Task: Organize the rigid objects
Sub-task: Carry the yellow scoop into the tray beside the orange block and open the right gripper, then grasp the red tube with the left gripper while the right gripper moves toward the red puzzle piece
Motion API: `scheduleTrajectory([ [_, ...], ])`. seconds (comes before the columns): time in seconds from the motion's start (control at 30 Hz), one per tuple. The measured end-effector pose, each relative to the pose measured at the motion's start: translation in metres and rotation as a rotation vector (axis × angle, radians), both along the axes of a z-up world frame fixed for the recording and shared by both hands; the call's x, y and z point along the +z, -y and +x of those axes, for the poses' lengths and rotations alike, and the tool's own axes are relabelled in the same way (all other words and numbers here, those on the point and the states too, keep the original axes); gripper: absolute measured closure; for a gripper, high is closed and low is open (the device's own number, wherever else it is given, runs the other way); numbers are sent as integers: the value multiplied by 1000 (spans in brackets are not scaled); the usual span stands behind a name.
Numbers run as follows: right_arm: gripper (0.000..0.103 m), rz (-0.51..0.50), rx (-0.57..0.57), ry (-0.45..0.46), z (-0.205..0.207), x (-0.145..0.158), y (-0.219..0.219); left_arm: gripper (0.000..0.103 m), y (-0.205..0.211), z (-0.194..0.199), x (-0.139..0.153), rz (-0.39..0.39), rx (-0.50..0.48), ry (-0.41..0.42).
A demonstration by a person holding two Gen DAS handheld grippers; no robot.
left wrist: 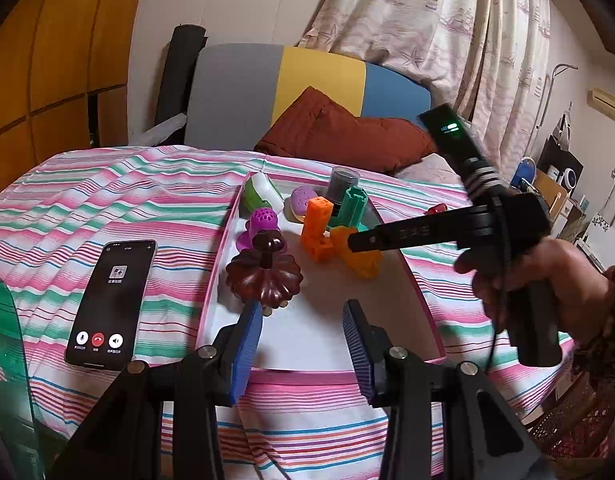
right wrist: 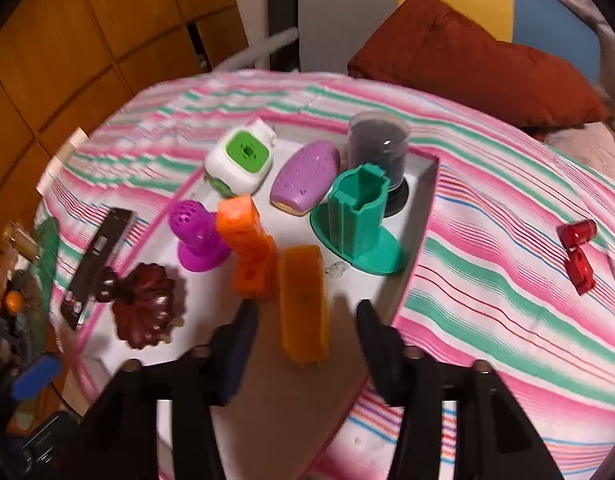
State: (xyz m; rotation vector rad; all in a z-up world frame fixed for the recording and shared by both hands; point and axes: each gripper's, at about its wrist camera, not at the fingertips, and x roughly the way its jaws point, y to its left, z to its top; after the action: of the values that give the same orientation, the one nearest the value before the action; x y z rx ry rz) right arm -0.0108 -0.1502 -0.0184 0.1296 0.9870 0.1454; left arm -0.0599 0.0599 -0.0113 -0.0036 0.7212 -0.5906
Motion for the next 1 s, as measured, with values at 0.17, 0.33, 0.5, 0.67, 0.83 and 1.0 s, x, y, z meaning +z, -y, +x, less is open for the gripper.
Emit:
scheduleTrajectory([
  [0.17, 45, 18, -51, 31, -25, 10, 18, 61, 6, -2, -2, -11, -37, -19],
  [0.33, 38, 44, -167, 55, -45, 14, 51, 61, 13, -6, -3, -14, -65, -32],
  [0.5, 37, -46, -223, -13, -51, -1, 83, 61, 20, -11, -1, -1, -84, -29],
  [0.67, 37, -104, -282, -96, -53, -20, 124, 61, 28, -13, 0, 13, -102, -32],
  [0.83, 37, -168, -345, -133, -58, -30, 158, 61, 39, -16, 0, 32, -128, -33],
  [1.0, 33, -167, -444, -114, -66, -32, 187, 61, 52, -19, 0, 49, -166, -48],
])
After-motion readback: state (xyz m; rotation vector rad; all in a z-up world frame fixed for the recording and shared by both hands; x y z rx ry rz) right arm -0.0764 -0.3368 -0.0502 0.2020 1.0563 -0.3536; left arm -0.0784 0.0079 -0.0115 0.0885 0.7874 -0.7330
